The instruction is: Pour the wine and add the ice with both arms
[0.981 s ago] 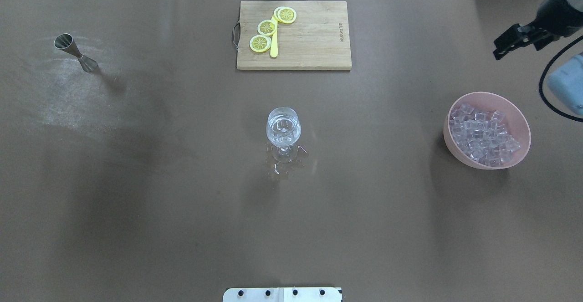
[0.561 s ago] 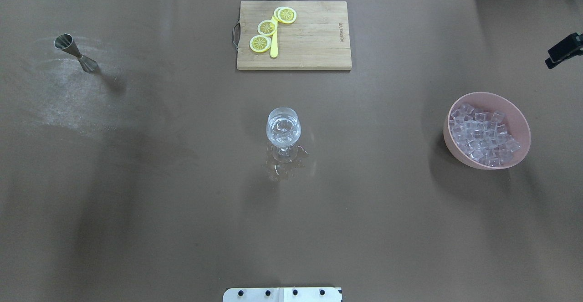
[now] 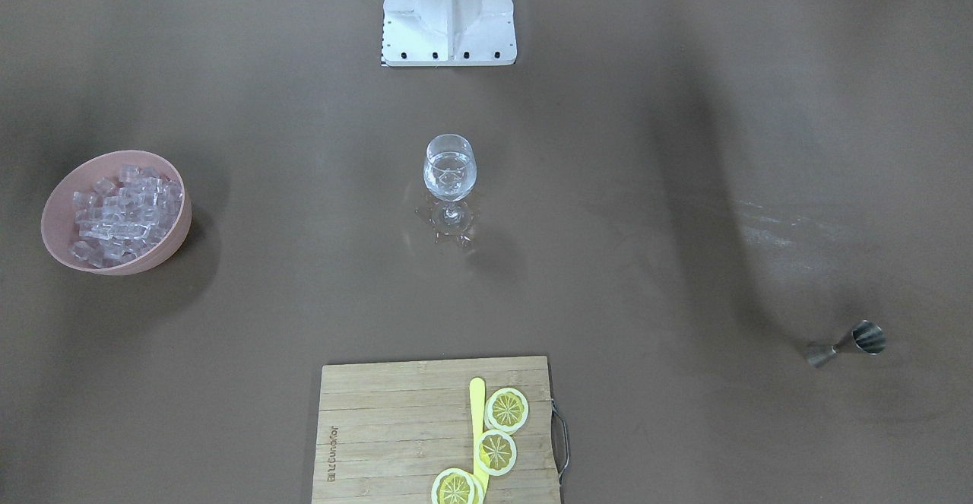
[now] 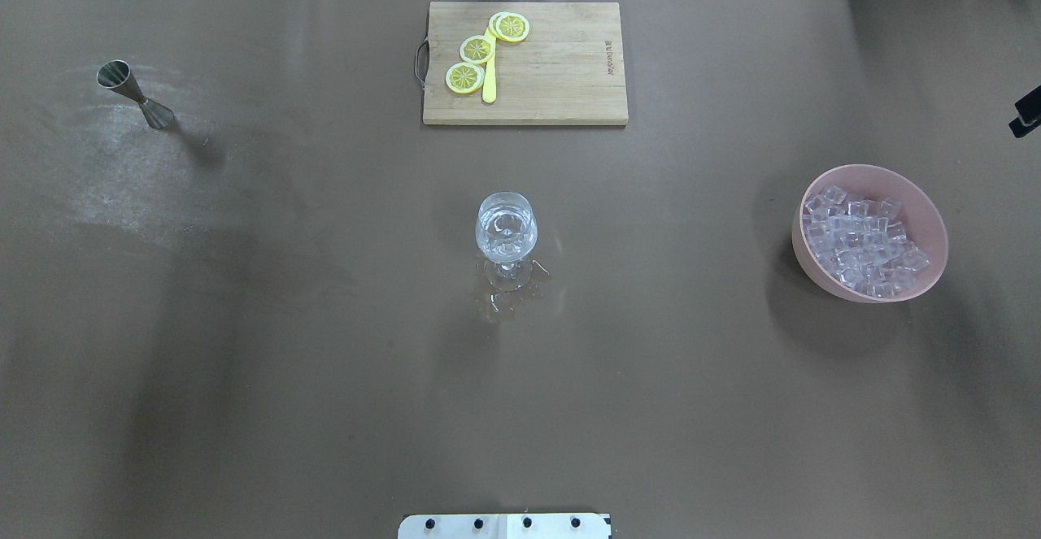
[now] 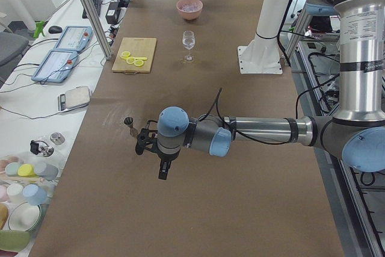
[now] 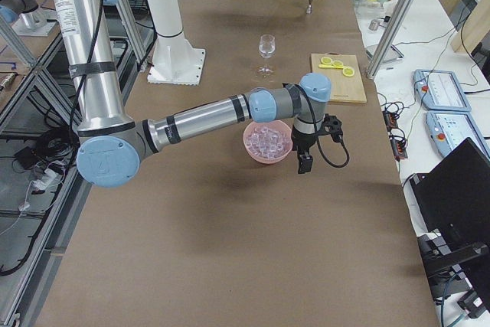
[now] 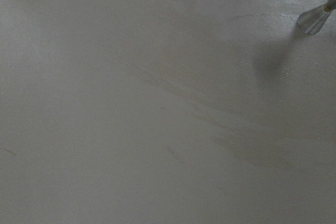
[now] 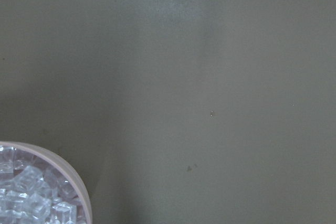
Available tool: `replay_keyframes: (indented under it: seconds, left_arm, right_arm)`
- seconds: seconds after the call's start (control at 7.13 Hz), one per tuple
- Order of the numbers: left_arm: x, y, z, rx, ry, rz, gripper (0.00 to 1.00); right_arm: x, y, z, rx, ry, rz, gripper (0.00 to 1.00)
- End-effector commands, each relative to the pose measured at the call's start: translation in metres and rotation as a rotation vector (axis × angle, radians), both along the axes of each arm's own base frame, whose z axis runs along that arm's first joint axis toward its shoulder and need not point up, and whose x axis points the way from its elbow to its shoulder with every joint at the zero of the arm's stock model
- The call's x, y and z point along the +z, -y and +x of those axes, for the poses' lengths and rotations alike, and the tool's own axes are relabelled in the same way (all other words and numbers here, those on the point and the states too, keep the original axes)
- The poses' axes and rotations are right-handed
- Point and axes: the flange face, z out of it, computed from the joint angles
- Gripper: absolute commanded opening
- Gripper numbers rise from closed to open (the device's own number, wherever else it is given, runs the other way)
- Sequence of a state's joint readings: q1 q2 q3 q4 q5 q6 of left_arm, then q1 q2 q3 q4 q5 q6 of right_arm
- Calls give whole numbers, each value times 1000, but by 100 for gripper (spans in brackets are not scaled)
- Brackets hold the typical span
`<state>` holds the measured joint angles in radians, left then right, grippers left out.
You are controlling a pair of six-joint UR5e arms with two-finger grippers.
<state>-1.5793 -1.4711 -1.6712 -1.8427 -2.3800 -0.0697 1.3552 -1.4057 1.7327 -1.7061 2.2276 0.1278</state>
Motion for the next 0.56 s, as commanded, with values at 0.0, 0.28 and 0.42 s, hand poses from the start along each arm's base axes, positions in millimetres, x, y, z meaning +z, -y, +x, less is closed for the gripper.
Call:
replay_keyframes:
  seconds: [0.0, 0.28, 0.42]
  left_arm:
    - [-10, -1, 3, 13, -40, 35, 98]
    - [-22, 4, 4, 15, -40, 60, 98]
    - [-26, 3, 5, 20, -41, 67, 98]
  right_arm:
    - [4, -1, 0, 0, 1, -8, 100]
    - [6, -2, 1, 0, 3, 1, 100]
    - [6, -5, 1, -2, 7, 6, 100]
